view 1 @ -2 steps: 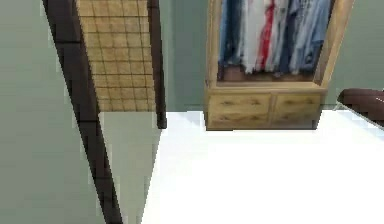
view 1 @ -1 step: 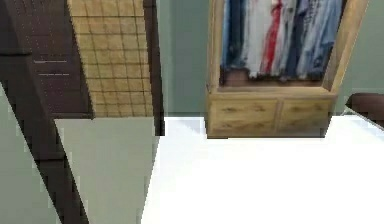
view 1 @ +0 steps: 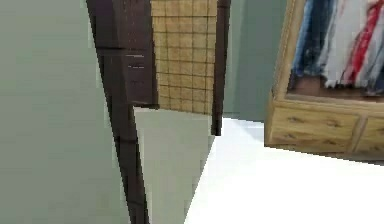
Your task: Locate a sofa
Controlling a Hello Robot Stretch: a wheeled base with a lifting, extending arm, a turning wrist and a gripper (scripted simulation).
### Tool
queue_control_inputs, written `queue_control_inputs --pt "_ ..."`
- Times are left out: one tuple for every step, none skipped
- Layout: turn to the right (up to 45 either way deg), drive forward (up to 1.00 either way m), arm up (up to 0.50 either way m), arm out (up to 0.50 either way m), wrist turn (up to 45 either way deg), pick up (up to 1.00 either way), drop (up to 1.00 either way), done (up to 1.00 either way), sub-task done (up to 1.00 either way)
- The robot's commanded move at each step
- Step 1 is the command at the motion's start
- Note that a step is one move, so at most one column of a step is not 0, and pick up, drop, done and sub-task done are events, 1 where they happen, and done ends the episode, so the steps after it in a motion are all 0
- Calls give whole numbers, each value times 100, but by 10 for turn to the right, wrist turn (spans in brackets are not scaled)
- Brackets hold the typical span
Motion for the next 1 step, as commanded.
queue_control_inputs --pt "0 45 0 0 0 0 0 0 0"
